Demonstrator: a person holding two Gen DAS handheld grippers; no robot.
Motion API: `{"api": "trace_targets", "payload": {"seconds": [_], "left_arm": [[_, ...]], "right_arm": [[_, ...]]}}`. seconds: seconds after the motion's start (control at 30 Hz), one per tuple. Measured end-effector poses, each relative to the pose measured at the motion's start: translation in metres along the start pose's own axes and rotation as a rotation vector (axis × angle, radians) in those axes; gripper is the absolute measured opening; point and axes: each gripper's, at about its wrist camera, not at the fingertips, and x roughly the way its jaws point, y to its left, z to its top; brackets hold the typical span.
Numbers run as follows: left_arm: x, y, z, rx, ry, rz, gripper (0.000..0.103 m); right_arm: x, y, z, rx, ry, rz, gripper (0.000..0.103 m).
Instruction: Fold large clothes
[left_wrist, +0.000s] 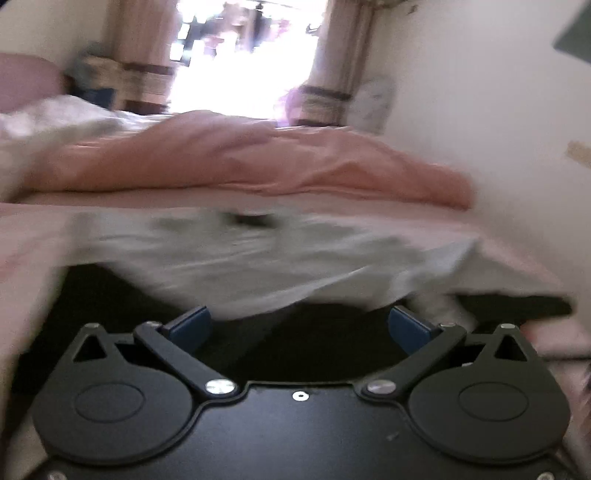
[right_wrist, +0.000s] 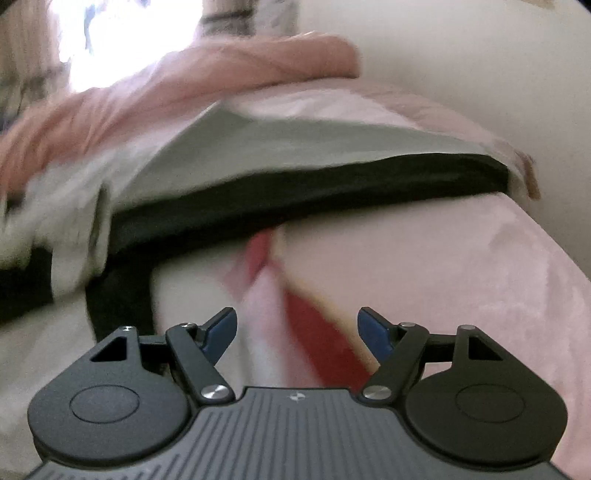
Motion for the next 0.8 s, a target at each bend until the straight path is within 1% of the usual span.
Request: {"api": "trace_targets", "payload": {"seconds": [0.03,0.1,0.13,0.2,0.23,0.27,0.3,0.33,0.4,0.47,0.5,0.53,0.57,0.6,0.63,0.67,0.7,0.73,0.8], "left_arm": [[-0.016,0.013,-0.013,0.019,0.012,0.053,0.103],[-0.051,0.038,-0.036,0.065,0.032,0.17,0.103],[-0.066,0.048,-0.048,0.094,0.043,0.23,0.103],[-0.09,0.063,-0.073,0.136,0.071,0.341,0.103],[-0.102,0.068,-0.081,0.143,0.088,0.378,0.103],[-0.111,0.072,-0.09,0.138,0.103,0.406,0.103],[-0.121,0.076,-0.097,0.127,0.12,0.424,0.103],[-0.128,0.078,-0.103,0.113,0.131,0.431,0.103],[-0.138,0.084,-0.113,0.065,0.143,0.433,0.103],[-0.132,0.085,-0.118,0.032,0.156,0.431,0.103],[-0.128,0.084,-0.119,0.027,0.17,0.437,0.103],[-0.124,0.081,-0.116,0.034,0.178,0.449,0.103],[-0.123,0.079,-0.115,0.046,0.178,0.456,0.103],[-0.124,0.077,-0.113,0.062,0.171,0.463,0.103],[-0.123,0.077,-0.112,0.072,0.162,0.466,0.103],[-0.125,0.076,-0.109,0.078,0.149,0.467,0.103],[-0.127,0.077,-0.105,0.082,0.134,0.472,0.103],[-0.129,0.079,-0.101,0.081,0.12,0.479,0.103],[-0.134,0.082,-0.093,0.069,0.098,0.483,0.103]], "right_arm": [[-0.003,-0.021,0.008,0.084,-0.02,0.034,0.089],[0.001,-0.064,0.023,0.233,-0.046,0.083,0.095],[0.009,-0.088,0.032,0.314,-0.047,0.075,0.098],[0.03,-0.127,0.05,0.449,-0.024,0.013,0.098],[0.045,-0.15,0.061,0.522,-0.01,-0.014,0.098],[0.05,-0.163,0.068,0.554,-0.043,0.004,0.098],[0.057,-0.175,0.075,0.603,-0.049,0.02,0.099],[0.065,-0.185,0.083,0.655,-0.054,0.038,0.103],[0.078,-0.193,0.096,0.701,-0.065,0.053,0.103],[0.09,-0.199,0.106,0.753,-0.096,0.049,0.103],[0.093,-0.205,0.109,0.787,-0.13,0.054,0.1],[0.096,-0.209,0.111,0.813,-0.159,0.069,0.046],[0.105,-0.217,0.118,0.803,-0.145,0.067,0.005],[0.115,-0.226,0.124,0.788,-0.101,0.073,0.005],[0.12,-0.238,0.126,0.818,-0.077,0.119,0.004],[0.116,-0.246,0.126,0.855,-0.079,0.167,0.004],[0.104,-0.249,0.128,0.844,-0.107,0.196,0.004],[0.09,-0.244,0.132,0.793,-0.148,0.2,0.004],[0.055,-0.221,0.146,0.604,-0.238,0.142,0.004]]}}
